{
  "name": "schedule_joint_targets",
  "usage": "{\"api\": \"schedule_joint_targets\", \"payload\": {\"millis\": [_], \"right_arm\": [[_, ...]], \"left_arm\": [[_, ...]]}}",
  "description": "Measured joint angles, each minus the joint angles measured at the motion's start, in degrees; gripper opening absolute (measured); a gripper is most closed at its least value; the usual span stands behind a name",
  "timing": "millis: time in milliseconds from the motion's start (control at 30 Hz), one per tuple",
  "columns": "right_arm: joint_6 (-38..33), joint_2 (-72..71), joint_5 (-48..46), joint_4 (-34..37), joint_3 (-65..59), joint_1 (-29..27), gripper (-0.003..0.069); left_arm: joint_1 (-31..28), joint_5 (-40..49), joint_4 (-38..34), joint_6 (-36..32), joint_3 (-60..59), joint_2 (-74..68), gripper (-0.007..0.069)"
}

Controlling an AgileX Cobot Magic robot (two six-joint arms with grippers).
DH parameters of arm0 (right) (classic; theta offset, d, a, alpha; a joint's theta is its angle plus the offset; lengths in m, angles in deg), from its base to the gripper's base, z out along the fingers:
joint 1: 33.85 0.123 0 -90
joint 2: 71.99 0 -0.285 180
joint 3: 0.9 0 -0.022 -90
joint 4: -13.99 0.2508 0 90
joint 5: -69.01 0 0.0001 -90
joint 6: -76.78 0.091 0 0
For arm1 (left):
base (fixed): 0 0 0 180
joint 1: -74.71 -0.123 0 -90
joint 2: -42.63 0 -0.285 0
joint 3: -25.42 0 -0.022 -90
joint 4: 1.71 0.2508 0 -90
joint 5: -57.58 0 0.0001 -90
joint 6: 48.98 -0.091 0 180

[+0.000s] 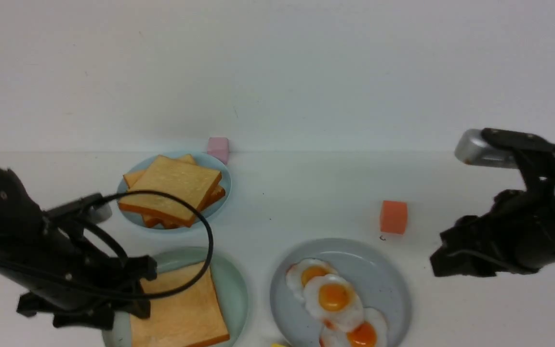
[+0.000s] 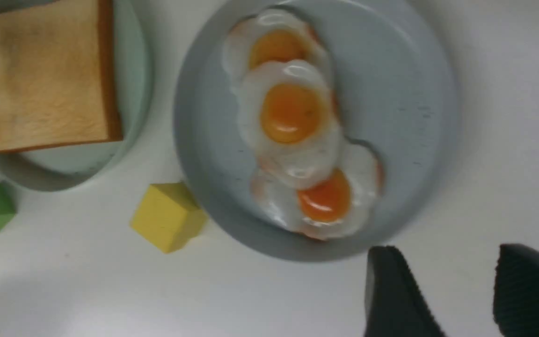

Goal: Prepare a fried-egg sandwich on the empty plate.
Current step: Use the left arm to put a slice of bread into the empty plate in the middle, then use the right arm to grab a fried egg

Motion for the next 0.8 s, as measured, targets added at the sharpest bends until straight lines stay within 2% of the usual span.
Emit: {"api": "schedule_joint_targets", "payload": {"millis": [100,133,267,367,433,467,533,567,600,667,800], "right_arm": [[-4.91,3.33,0.14,4.79,1.29,0.0,0.0337],[-8.45,6.04,0.14,7.95,2.21,0.0,0.0338],[-12.72,11.19,-0.52,12.36,4.63,0.0,0.034],[-15.97,17.66,-2.28,13.75,8.9,0.0,0.0344],[-17.92,20.58,-2.58,13.75,10.77,0.0,0.0346],[-18.15,21.2,-2.62,13.75,10.94,0.0,0.0346],[-19.54,23.86,-2.65,13.75,12.11,0.0,0.0346],[-20.31,26.2,-2.69,13.99,12.41,0.0,0.0346],[-20.46,27.17,-2.63,14.24,12.59,0.0,0.0346],[-20.75,28.49,-2.3,14.86,12.61,0.0,0.0347],[-22.19,33.02,-1.4,17.21,13.4,0.0,0.0347]], "left_arm": [[0.0,3.89,1.76,0.69,3.42,3.05,0.046],[0.0,6.37,1.57,-0.02,5.33,5.76,0.0461],[0.0,9.25,-2.19,-6.04,6.34,11.49,0.0423],[0.0,12.47,-8.39,-14.06,5.85,18.81,0.0306],[0.0,13.57,-11.6,-16.79,4.84,22.91,0.0212],[0.0,13.65,-11.78,-17.26,4.71,23.7,0.0192],[0.0,14.09,-12.99,-19.03,3.31,27.04,0.0106],[0.0,14.41,-13.15,-20.46,1.99,29.8,0.0027],[0.0,14.68,-13.06,-21.45,1.02,31.44,-0.0001],[0.0,15.14,-12.92,-22.94,-0.32,33.36,-0.0013],[0.0,15.34,-13.56,-30.43,-6.0,39.39,-0.0013]]}}
